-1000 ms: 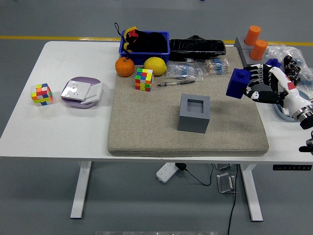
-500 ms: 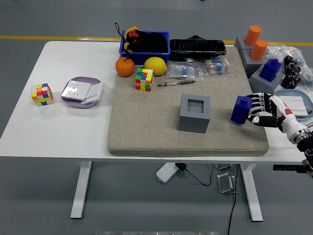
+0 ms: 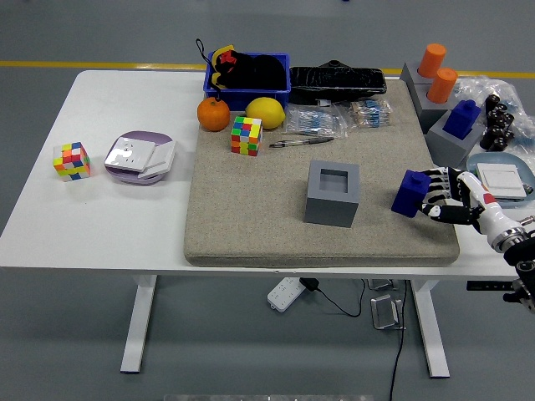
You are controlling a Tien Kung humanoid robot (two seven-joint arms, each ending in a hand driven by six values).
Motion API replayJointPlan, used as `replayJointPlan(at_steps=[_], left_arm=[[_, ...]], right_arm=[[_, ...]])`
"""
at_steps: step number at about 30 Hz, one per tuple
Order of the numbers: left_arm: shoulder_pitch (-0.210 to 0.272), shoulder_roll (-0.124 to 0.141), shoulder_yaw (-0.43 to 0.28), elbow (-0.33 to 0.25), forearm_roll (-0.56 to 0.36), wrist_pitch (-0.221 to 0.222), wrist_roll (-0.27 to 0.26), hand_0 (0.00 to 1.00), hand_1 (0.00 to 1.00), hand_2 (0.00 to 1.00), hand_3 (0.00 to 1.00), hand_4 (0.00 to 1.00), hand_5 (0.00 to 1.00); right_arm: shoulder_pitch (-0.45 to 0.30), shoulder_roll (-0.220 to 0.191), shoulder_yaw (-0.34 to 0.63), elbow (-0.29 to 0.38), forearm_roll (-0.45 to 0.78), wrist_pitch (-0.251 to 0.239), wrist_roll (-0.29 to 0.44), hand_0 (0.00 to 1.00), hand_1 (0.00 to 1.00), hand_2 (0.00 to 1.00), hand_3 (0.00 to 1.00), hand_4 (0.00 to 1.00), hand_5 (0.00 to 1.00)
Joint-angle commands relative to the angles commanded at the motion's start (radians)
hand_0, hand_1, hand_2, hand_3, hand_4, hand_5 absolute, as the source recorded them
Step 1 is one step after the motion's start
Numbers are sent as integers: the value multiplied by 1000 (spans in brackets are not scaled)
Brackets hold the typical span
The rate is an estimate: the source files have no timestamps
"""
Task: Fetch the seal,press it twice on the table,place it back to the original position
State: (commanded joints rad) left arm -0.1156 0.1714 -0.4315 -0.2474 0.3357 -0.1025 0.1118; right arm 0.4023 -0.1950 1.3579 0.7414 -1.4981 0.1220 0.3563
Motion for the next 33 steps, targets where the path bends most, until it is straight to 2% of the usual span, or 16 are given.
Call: replayJointPlan(at_steps=[11, 16, 21, 33], left_arm=[[0, 3, 1, 0, 0, 2, 1, 816, 817, 788, 837, 801, 410], [-1, 3, 3, -1, -3, 2, 1, 816, 817, 786, 836, 801, 410], [-5, 7, 10, -1, -6, 2, 1, 817, 817, 789, 836, 801, 409], [-12, 13, 29, -3, -13, 2, 2, 816, 817, 788, 836, 801, 410]], right_arm=[[13, -27, 42, 255, 63, 38, -31, 494, 388, 387, 412, 699, 2], [19, -22, 5, 319, 98, 53, -51, 489, 385, 386, 409, 698, 2], [36, -7, -47, 314, 117, 77, -78, 489, 385, 386, 408, 699, 2], [92, 24, -160, 228, 128, 95, -81, 488, 381, 383, 404, 696, 2]])
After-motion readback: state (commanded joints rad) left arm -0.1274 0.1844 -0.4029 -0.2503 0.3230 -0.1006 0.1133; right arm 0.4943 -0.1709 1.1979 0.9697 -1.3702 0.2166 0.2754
